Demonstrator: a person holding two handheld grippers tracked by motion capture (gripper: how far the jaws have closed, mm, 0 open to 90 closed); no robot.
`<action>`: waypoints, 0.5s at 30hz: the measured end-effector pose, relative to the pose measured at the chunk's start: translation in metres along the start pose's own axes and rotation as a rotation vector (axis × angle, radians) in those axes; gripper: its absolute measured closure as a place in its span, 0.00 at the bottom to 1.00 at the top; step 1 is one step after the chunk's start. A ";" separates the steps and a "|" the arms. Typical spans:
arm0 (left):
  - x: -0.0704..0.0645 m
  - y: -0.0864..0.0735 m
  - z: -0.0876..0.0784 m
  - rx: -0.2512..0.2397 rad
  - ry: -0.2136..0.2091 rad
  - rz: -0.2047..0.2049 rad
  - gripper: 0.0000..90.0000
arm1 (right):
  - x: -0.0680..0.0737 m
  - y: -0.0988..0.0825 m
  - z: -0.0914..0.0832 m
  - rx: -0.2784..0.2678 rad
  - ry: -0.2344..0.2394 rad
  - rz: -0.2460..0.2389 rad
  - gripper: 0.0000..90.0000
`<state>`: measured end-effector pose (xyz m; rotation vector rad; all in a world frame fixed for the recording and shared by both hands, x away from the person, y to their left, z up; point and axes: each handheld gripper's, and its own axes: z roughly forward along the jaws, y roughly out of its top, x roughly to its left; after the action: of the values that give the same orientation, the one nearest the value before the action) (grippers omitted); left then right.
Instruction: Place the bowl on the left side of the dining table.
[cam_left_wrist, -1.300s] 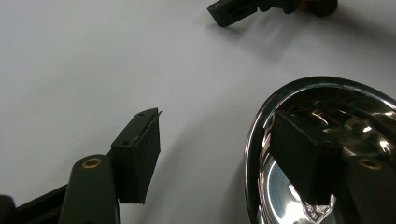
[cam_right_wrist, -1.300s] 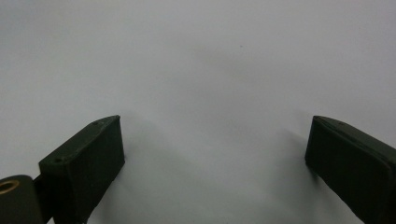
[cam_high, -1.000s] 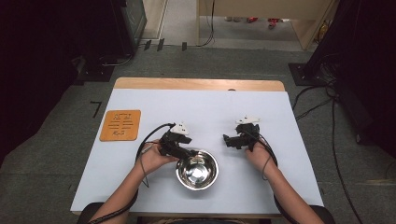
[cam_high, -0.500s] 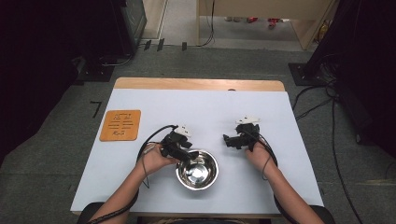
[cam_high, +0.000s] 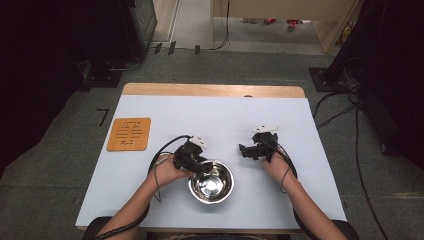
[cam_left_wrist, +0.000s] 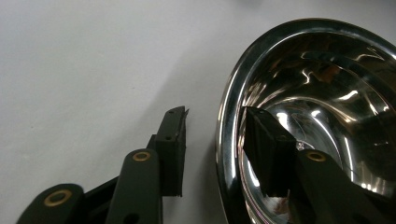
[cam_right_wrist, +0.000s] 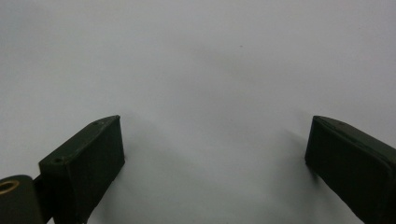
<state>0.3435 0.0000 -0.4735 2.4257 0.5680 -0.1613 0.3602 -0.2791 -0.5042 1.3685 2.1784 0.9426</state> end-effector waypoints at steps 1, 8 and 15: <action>0.000 0.000 0.000 0.002 -0.002 0.003 0.69 | 0.000 0.000 0.000 0.000 0.000 -0.001 0.05; 0.000 0.000 0.001 0.031 -0.034 -0.004 0.80 | 0.000 0.000 0.000 0.000 0.000 -0.001 0.05; 0.001 0.000 0.002 0.054 -0.071 -0.020 0.92 | 0.000 0.000 0.000 0.000 0.000 -0.001 0.05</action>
<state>0.3442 -0.0009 -0.4759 2.4558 0.5627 -0.2730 0.3602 -0.2791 -0.5043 1.3676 2.1785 0.9424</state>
